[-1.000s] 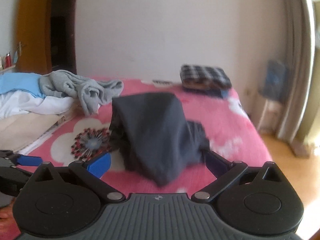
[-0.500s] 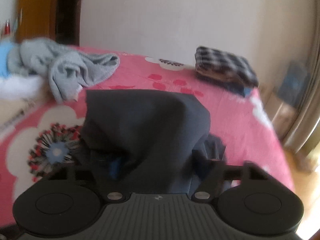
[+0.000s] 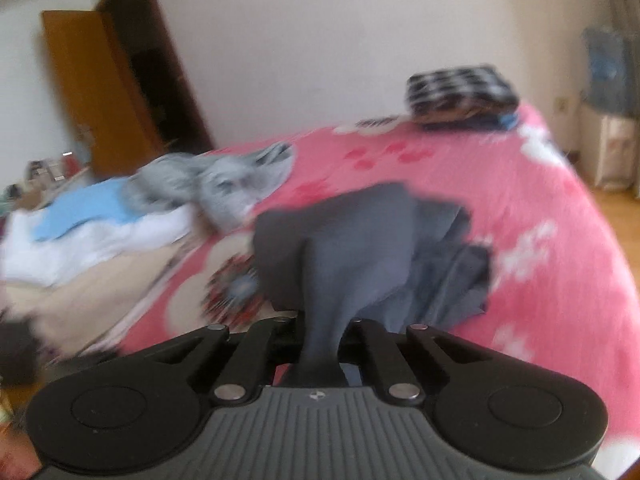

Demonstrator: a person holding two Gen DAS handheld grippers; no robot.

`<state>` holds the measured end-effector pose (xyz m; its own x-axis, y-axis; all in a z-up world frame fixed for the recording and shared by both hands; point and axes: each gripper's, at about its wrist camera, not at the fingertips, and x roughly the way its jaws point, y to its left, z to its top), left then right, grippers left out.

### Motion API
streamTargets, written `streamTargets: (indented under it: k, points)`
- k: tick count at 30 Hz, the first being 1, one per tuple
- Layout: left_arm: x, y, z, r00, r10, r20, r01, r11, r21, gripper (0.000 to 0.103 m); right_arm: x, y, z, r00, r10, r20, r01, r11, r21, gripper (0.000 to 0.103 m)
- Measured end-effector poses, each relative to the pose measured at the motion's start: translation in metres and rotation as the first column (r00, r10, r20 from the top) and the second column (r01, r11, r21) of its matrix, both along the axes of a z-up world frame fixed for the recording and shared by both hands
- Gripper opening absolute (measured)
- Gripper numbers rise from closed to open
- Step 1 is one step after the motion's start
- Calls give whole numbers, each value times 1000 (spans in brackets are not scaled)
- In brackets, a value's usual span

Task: Fold clothes
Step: 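Grasp the trousers waistband with the right gripper while the left gripper grasps it too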

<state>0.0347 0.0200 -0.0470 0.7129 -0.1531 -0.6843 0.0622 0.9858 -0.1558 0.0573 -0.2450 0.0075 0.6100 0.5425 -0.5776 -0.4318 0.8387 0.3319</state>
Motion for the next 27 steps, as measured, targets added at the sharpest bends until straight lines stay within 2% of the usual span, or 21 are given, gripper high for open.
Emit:
streamTargets:
  k: [3, 6, 8, 10, 14, 17, 19, 22, 24, 26, 27]
  points:
    - [-4, 24, 5, 997, 77, -8, -77, 995, -68, 86, -49, 0, -6, 993, 109, -42, -110, 994, -22, 4]
    - [-5, 37, 13, 994, 105, -12, -105, 982, -156, 87, -96, 5, -16, 963, 240, -118, -242, 970, 0, 4]
    - [-5, 28, 9, 997, 75, -20, -77, 986, -147, 88, -120, 14, -25, 926, 332, -179, -336, 942, 13, 5]
    - [-5, 19, 6, 999, 46, -28, -50, 989, -139, 89, -144, 22, -33, 876, 420, -238, -426, 904, 30, 5]
    - [-4, 2, -1, 999, -12, -44, 7, 992, -122, 89, -171, 32, -42, 815, 484, -319, -512, 859, -6, 5]
    - [-4, -11, -7, 997, -56, -57, 49, 993, -110, 87, -191, 40, -47, 766, 520, -378, -572, 819, -32, 15]
    - [-4, -20, -10, 994, -85, -66, 78, 992, -103, 83, -190, 32, -42, 770, 495, -402, -555, 831, -39, 36]
    - [-6, -29, -14, 992, -112, -65, 106, 990, -92, 81, -178, 10, -21, 806, 456, -377, -500, 866, -22, 45]
    - [-9, -29, -15, 993, -101, -53, 97, 992, -85, 78, -168, -7, -5, 847, 408, -341, -435, 901, -1, 47]
    - [-9, -29, -16, 994, -95, -55, 91, 993, -80, 68, -151, -24, 9, 900, 327, -289, -333, 942, 28, 52]
    - [-9, -29, -16, 994, -93, -56, 88, 993, -78, 64, -141, -31, 11, 926, 270, -265, -269, 962, 42, 63]
